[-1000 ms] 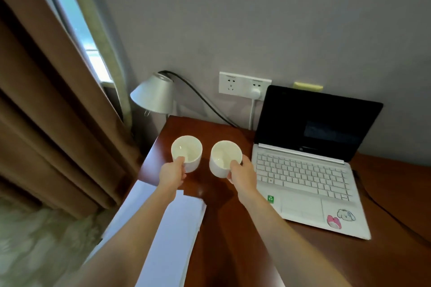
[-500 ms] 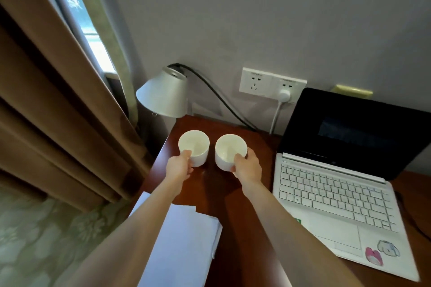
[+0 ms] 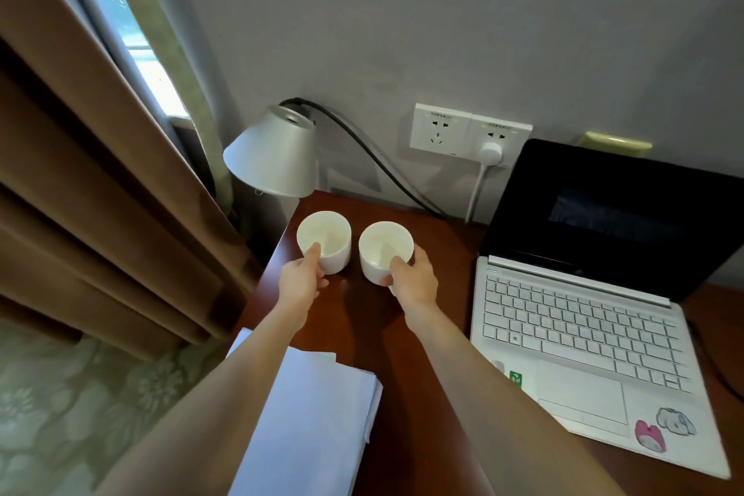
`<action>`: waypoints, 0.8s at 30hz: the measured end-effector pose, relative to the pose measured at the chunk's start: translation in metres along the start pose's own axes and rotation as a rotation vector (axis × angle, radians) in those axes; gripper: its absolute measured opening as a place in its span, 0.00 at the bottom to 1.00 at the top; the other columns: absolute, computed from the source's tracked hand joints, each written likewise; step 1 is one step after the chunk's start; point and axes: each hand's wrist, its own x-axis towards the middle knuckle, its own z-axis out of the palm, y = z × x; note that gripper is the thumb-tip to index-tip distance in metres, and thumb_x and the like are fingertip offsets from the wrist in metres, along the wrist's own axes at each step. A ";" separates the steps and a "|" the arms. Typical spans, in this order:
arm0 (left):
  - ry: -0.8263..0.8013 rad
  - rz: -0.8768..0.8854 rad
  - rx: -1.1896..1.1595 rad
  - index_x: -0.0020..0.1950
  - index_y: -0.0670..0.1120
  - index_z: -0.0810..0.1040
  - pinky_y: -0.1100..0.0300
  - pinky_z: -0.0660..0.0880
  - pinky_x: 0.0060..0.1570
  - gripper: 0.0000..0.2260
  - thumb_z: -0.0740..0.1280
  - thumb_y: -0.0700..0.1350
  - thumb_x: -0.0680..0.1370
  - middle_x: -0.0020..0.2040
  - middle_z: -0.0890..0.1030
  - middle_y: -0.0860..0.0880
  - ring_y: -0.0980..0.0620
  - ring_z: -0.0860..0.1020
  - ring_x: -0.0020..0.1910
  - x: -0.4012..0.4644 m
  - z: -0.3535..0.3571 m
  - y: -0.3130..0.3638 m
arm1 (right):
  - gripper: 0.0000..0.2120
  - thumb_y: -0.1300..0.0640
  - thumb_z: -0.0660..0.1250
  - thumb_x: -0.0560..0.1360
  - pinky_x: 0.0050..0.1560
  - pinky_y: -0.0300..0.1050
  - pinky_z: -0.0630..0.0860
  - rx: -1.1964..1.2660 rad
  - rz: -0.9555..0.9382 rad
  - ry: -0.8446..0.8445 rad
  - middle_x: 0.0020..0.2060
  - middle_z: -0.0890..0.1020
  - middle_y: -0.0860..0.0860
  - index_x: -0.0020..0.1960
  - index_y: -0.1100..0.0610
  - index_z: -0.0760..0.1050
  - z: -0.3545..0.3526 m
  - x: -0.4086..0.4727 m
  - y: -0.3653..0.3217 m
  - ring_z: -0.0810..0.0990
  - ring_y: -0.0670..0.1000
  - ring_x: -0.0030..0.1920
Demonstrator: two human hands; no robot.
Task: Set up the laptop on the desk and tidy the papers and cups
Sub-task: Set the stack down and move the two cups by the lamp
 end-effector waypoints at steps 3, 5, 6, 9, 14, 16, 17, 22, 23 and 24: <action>-0.031 0.074 0.076 0.35 0.46 0.74 0.63 0.72 0.39 0.20 0.61 0.61 0.77 0.34 0.78 0.48 0.51 0.77 0.35 0.003 -0.003 -0.004 | 0.25 0.56 0.61 0.79 0.63 0.53 0.74 0.033 -0.013 -0.043 0.67 0.72 0.54 0.74 0.50 0.60 0.003 0.000 -0.001 0.73 0.56 0.64; -0.029 0.108 0.111 0.35 0.47 0.74 0.62 0.72 0.38 0.20 0.60 0.61 0.77 0.33 0.78 0.48 0.52 0.76 0.33 0.006 -0.003 -0.004 | 0.25 0.54 0.61 0.79 0.64 0.52 0.73 0.036 -0.028 -0.075 0.67 0.72 0.54 0.75 0.51 0.60 0.002 0.000 -0.001 0.74 0.55 0.63; -0.029 0.123 0.123 0.35 0.47 0.74 0.62 0.72 0.38 0.20 0.61 0.61 0.77 0.32 0.77 0.48 0.53 0.75 0.32 0.008 -0.003 -0.003 | 0.25 0.53 0.61 0.79 0.61 0.50 0.75 0.048 -0.023 -0.100 0.67 0.72 0.54 0.75 0.51 0.60 0.002 0.000 -0.002 0.77 0.54 0.60; -0.043 0.145 0.161 0.35 0.47 0.74 0.63 0.72 0.36 0.20 0.61 0.61 0.76 0.32 0.76 0.49 0.53 0.74 0.30 0.011 -0.003 -0.002 | 0.24 0.53 0.62 0.79 0.38 0.37 0.74 0.128 0.038 -0.184 0.58 0.78 0.53 0.74 0.50 0.62 -0.002 -0.001 -0.004 0.79 0.47 0.41; -0.043 0.218 0.243 0.36 0.48 0.74 0.67 0.69 0.33 0.19 0.61 0.62 0.76 0.34 0.77 0.51 0.55 0.75 0.32 0.015 -0.003 -0.002 | 0.22 0.52 0.63 0.78 0.33 0.36 0.70 0.170 0.072 -0.202 0.41 0.83 0.51 0.71 0.50 0.66 -0.005 0.002 -0.004 0.79 0.45 0.35; -0.017 0.321 0.313 0.43 0.50 0.73 0.67 0.69 0.36 0.15 0.59 0.61 0.77 0.40 0.77 0.54 0.56 0.75 0.36 0.014 -0.003 -0.004 | 0.21 0.52 0.64 0.78 0.32 0.35 0.70 0.176 0.072 -0.209 0.42 0.83 0.52 0.70 0.51 0.67 -0.004 0.002 -0.006 0.79 0.45 0.34; -0.008 0.371 0.338 0.50 0.52 0.73 0.65 0.71 0.40 0.14 0.58 0.61 0.78 0.43 0.76 0.54 0.57 0.75 0.38 0.014 -0.003 -0.005 | 0.21 0.52 0.64 0.78 0.31 0.35 0.70 0.176 0.069 -0.210 0.43 0.84 0.53 0.70 0.51 0.67 -0.003 0.002 -0.006 0.80 0.44 0.34; 0.022 0.356 0.487 0.60 0.45 0.74 0.52 0.76 0.50 0.26 0.52 0.63 0.79 0.47 0.78 0.48 0.50 0.77 0.43 0.018 0.000 -0.005 | 0.21 0.51 0.65 0.77 0.31 0.34 0.69 0.175 0.072 -0.204 0.49 0.84 0.55 0.69 0.51 0.68 -0.001 0.002 -0.009 0.80 0.44 0.33; 0.024 0.354 0.511 0.59 0.45 0.74 0.52 0.76 0.49 0.26 0.51 0.63 0.79 0.46 0.78 0.47 0.50 0.77 0.43 0.019 0.000 -0.006 | 0.22 0.51 0.65 0.77 0.31 0.34 0.69 0.172 0.075 -0.205 0.50 0.84 0.55 0.69 0.52 0.67 -0.001 0.003 -0.010 0.80 0.44 0.34; 0.025 0.357 0.522 0.59 0.45 0.74 0.51 0.77 0.49 0.26 0.50 0.63 0.79 0.45 0.78 0.47 0.51 0.77 0.42 0.020 0.000 -0.005 | 0.22 0.51 0.65 0.77 0.31 0.34 0.69 0.169 0.077 -0.208 0.51 0.84 0.55 0.70 0.52 0.67 -0.001 0.003 -0.010 0.80 0.44 0.34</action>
